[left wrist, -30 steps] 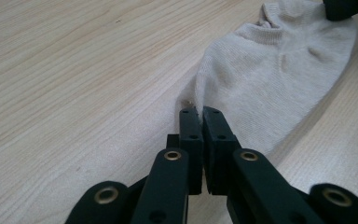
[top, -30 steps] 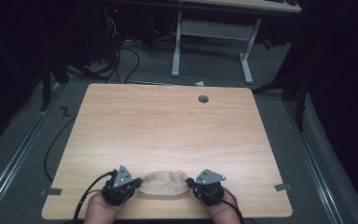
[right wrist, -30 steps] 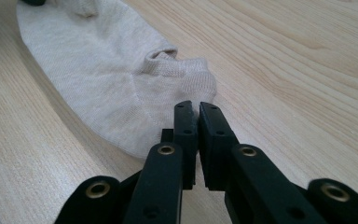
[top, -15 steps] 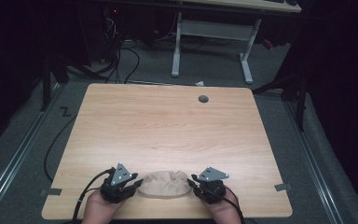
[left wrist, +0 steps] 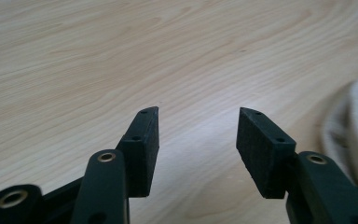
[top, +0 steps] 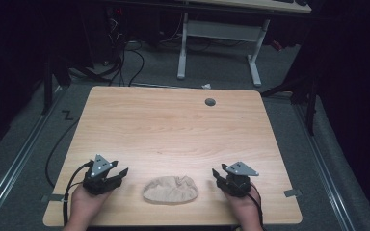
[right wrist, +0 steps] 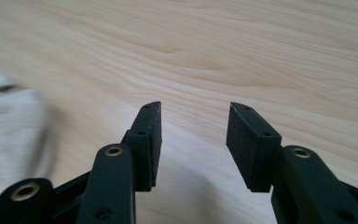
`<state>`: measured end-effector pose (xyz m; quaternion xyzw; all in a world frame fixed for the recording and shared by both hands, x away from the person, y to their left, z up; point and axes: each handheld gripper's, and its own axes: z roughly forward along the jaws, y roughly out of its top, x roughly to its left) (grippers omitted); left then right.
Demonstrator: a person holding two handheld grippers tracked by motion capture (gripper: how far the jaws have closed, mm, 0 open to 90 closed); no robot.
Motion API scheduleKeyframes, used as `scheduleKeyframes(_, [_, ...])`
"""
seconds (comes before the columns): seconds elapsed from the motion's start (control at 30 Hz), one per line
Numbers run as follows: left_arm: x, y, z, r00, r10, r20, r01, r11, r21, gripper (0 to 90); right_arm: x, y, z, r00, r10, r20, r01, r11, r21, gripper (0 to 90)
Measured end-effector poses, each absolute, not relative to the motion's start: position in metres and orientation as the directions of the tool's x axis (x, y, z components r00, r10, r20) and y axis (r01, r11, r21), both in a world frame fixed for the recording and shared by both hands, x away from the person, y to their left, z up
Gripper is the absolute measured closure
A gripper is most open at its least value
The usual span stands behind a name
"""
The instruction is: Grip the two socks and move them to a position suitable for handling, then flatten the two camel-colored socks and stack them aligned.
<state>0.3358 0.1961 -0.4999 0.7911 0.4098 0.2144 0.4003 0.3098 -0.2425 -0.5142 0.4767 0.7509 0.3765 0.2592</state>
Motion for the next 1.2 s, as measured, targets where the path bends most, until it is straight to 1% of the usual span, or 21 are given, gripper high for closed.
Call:
scheduleKeyframes(0.1, [0.342, 0.204, -0.502, 0.549, 0.836, 0.003, 0.492, -0.327, 0.807, 48.6, 0.313, -0.261, -0.516, -0.347, 0.937, -0.025, 0.535, 0.22, 0.816, 53.7])
scheduleKeyframes(0.23, [0.346, 0.206, -0.503, 0.54, 0.841, 0.004, 0.498, -0.324, 0.804, 48.1, 0.314, -0.283, -0.519, -0.286, 0.958, -0.016, 0.546, 0.177, 0.819, 53.0])
scheduleKeyframes(0.33, [0.346, 0.204, -0.504, 0.543, 0.84, 0.009, 0.498, -0.33, 0.802, 47.9, 0.315, -0.293, -0.52, -0.255, 0.967, 0.003, 0.552, 0.143, 0.821, 53.0])
scheduleKeyframes(0.47, [0.346, 0.201, -0.503, 0.551, 0.834, 0.006, 0.491, -0.33, 0.806, 47.6, 0.315, -0.301, -0.521, -0.229, 0.973, 0.003, 0.55, 0.127, 0.826, 52.9])
scheduleKeyframes(0.67, [0.346, 0.198, -0.505, 0.567, 0.824, 0.006, 0.49, -0.343, 0.801, 46.9, 0.316, -0.303, -0.523, -0.217, 0.976, 0.004, 0.558, 0.121, 0.821, 53.0])
scheduleKeyframes(0.8, [0.345, 0.198, -0.505, 0.573, 0.819, -0.009, 0.492, -0.335, 0.804, 46.6, 0.316, -0.301, -0.525, -0.225, 0.974, -0.009, 0.565, 0.138, 0.813, 53.1])
scheduleKeyframes(0.93, [0.343, 0.195, -0.504, 0.582, 0.813, 0.007, 0.486, -0.355, 0.799, 46.2, 0.315, -0.3, -0.522, -0.234, 0.972, -0.019, 0.554, 0.149, 0.819, 53.1])
scheduleKeyframes(1.07, [0.342, 0.195, -0.503, 0.581, 0.814, 0.003, 0.484, -0.348, 0.803, 46.0, 0.316, -0.299, -0.522, -0.239, 0.971, -0.016, 0.555, 0.151, 0.818, 53.0])
scheduleKeyframes(1.2, [0.342, 0.194, -0.503, 0.583, 0.812, 0.008, 0.482, -0.354, 0.802, 45.8, 0.314, -0.294, -0.52, -0.255, 0.966, -0.045, 0.55, 0.184, 0.815, 53.1])
